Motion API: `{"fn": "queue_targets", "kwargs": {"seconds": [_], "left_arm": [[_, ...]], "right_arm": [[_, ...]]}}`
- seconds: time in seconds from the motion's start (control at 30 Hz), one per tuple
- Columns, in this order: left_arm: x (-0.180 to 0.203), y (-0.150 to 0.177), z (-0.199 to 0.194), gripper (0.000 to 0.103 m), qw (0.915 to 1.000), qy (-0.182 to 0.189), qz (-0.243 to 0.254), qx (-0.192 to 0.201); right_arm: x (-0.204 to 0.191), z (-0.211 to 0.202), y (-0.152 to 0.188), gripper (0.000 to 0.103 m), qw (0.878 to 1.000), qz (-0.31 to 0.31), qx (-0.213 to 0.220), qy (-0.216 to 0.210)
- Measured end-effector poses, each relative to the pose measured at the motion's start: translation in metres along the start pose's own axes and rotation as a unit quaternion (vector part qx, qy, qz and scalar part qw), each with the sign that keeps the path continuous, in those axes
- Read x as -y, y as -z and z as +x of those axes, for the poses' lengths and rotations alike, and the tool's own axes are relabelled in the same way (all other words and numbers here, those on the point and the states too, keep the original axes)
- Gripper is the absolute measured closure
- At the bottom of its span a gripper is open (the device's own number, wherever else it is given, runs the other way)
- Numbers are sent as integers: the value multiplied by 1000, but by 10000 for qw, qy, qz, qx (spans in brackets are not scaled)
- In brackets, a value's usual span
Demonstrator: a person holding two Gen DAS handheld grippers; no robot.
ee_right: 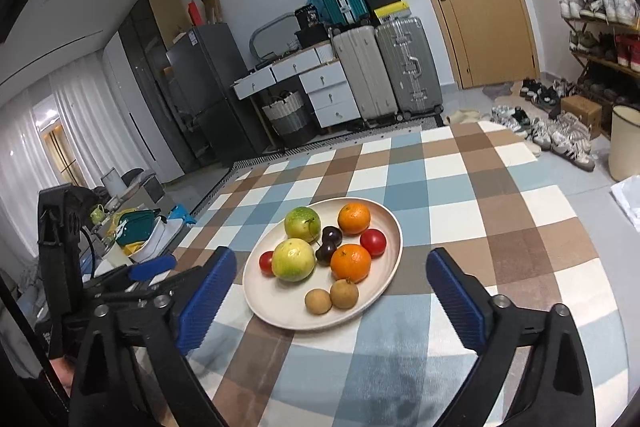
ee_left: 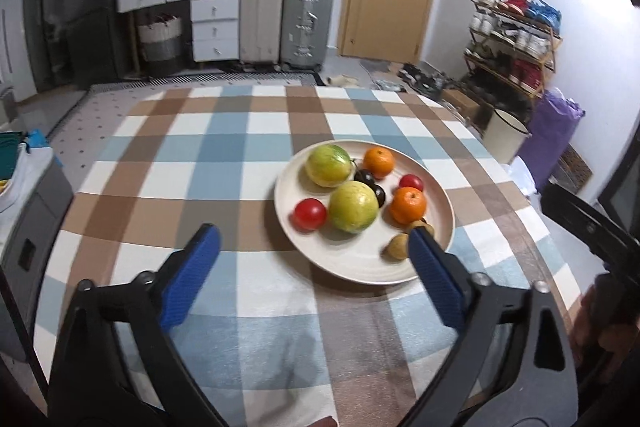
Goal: Organize fruits
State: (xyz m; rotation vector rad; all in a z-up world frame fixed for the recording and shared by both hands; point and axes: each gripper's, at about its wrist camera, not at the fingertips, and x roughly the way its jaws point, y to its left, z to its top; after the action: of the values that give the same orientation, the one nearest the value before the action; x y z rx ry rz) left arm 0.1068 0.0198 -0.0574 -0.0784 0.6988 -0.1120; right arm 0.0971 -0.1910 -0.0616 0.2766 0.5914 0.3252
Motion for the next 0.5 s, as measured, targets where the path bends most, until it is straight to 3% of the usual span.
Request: {"fn": "queue_targets", "kwargs": {"seconds": [0.5], "left_arm": [[-17,33,-24,1,9947,-640,63,801]], "right_arm": [[-10,-27,36,1,9983,-462,292,219]]}}
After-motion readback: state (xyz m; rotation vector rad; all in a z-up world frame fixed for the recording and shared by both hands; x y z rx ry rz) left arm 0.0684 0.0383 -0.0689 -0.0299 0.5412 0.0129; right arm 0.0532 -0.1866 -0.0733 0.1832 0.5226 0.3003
